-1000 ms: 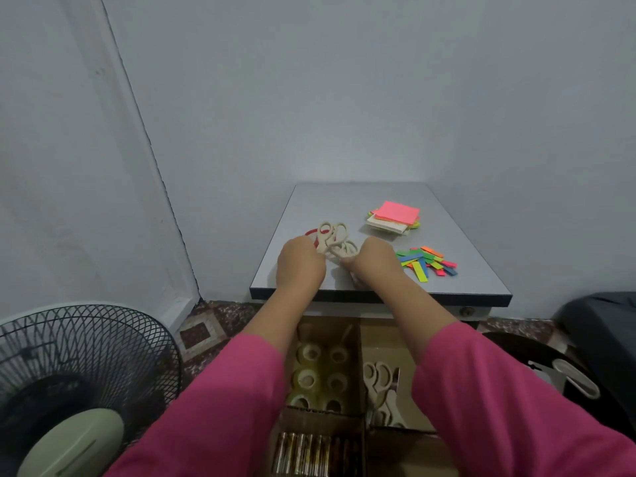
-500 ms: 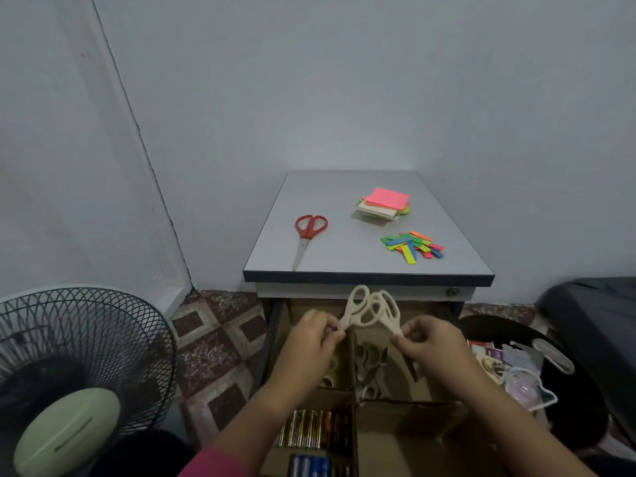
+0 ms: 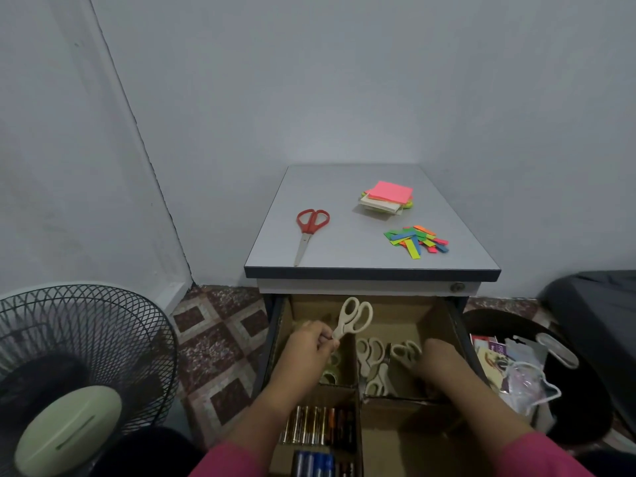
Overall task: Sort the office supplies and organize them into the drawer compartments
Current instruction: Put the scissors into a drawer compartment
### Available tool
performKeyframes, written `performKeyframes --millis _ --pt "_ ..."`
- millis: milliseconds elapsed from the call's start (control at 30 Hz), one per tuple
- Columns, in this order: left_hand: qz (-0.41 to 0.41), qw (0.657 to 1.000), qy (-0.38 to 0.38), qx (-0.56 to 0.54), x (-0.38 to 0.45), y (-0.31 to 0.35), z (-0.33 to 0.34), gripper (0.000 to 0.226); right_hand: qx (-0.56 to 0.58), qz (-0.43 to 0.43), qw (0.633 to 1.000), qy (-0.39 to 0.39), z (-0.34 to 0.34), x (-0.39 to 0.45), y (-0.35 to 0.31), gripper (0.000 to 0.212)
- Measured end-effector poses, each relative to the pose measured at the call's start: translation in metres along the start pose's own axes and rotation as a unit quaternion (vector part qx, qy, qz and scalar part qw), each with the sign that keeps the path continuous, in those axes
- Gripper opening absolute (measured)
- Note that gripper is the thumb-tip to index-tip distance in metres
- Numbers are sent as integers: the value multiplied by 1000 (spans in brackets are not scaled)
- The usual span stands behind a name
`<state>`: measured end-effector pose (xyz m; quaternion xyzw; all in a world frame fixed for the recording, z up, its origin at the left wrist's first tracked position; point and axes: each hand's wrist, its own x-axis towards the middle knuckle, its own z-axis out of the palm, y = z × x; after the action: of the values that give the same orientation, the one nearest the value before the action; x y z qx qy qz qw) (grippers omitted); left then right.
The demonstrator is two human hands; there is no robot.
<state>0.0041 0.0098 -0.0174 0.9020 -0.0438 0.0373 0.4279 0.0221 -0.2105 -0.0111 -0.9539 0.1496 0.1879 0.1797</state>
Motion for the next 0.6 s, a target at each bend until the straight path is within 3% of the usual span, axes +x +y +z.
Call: performKeyframes --millis 500,600 --pt "-4 1000 -4 4 -1 0 0 10 -64 -13 997 -46 3 -2 -2 39" --pt "-1 1000 -5 17 -1 0 1 12 -48 -27 998 -24 -8 -5 -2 19"
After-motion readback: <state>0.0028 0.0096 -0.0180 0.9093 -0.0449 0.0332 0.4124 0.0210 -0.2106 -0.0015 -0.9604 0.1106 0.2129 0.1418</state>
